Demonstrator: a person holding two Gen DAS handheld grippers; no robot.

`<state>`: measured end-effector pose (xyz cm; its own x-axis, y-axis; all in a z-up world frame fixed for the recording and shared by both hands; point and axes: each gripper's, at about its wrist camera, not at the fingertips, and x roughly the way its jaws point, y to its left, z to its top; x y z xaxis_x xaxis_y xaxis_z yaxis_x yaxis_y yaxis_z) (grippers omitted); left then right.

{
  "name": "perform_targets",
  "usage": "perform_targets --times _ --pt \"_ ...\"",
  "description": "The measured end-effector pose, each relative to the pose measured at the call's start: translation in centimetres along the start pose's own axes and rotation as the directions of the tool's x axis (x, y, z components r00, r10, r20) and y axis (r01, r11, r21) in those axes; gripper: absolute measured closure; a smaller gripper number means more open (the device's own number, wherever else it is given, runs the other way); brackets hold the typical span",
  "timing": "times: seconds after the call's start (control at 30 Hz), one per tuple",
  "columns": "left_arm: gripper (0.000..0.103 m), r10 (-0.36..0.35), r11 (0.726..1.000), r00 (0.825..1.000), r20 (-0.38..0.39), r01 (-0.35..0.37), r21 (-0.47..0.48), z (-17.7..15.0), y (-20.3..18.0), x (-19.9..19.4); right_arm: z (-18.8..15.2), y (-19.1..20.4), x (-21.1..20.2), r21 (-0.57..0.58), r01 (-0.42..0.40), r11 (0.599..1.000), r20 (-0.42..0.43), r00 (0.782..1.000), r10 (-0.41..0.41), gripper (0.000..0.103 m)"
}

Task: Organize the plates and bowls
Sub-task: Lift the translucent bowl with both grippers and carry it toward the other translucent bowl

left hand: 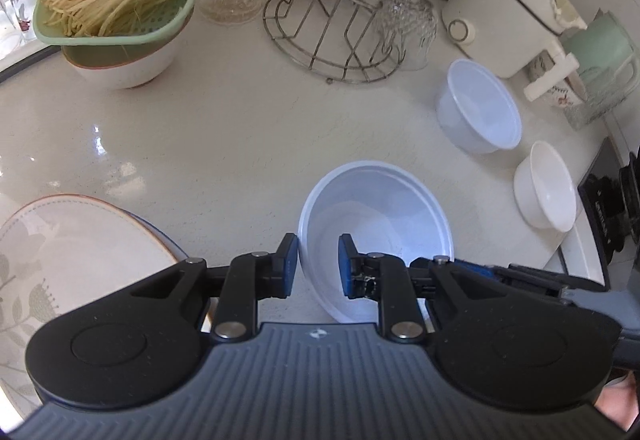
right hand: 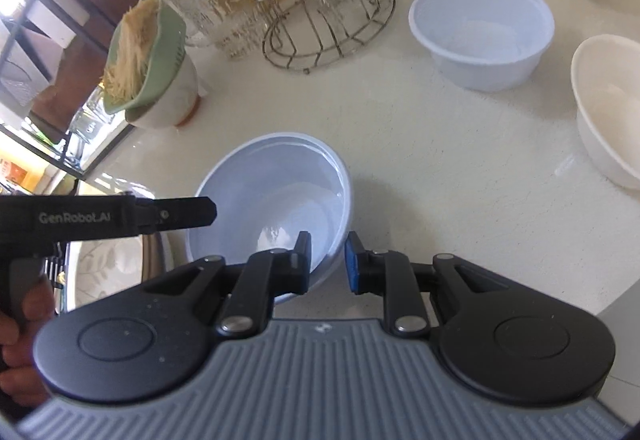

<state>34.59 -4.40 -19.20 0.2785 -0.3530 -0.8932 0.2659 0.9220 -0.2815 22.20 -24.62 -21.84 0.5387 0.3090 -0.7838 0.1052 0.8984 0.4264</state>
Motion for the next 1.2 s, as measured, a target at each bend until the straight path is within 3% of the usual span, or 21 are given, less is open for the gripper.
perform_targets --times 0.13,0.27,0.37,0.43,0.5,0.6,0.87,1.2 --pt "0.078 -0.001 1.0 1.0 -0.01 0.001 0.004 0.1 0.5 0.1 0.1 0.0 0.2 0.024 0.007 1.0 0.007 1.0 -0.007 0.081" --pt "0.06 0.007 1.0 1.0 -0.004 -0.007 -0.007 0.3 1.1 -0.4 0.3 0.3 -0.2 0.023 0.024 0.999 0.017 1.0 -0.024 0.081" --pt "0.053 0.045 0.999 0.999 0.02 -0.045 0.019 0.3 1.0 -1.3 0.6 0.8 -0.9 0.0 0.037 0.999 0.034 0.999 -0.037 0.08" --pt "0.049 0.053 0.998 0.998 0.037 -0.053 0.022 0.4 0.9 -2.1 0.8 1.3 -1.4 -0.014 0.044 0.999 0.05 0.998 -0.043 0.065" --pt "0.048 0.063 0.998 0.997 0.052 -0.064 0.026 0.5 0.6 -3.0 0.9 1.5 -2.0 -0.021 0.053 0.998 0.075 0.996 -0.052 0.043" --pt "0.046 0.071 0.996 0.994 0.088 -0.075 0.039 0.8 0.1 -4.8 1.5 1.1 -2.7 -0.009 0.067 0.998 0.107 0.992 -0.065 0.035" --pt "0.042 0.024 0.995 0.983 0.181 -0.041 0.088 1.8 -1.9 -9.6 2.1 1.4 -6.3 -0.007 0.075 0.997 0.189 0.979 -0.073 0.035" --pt "0.041 -0.054 0.988 0.966 0.252 0.015 0.152 1.4 -5.3 -13.2 2.1 2.6 -13.1 -0.044 0.138 0.989 0.355 0.928 -0.114 0.035"
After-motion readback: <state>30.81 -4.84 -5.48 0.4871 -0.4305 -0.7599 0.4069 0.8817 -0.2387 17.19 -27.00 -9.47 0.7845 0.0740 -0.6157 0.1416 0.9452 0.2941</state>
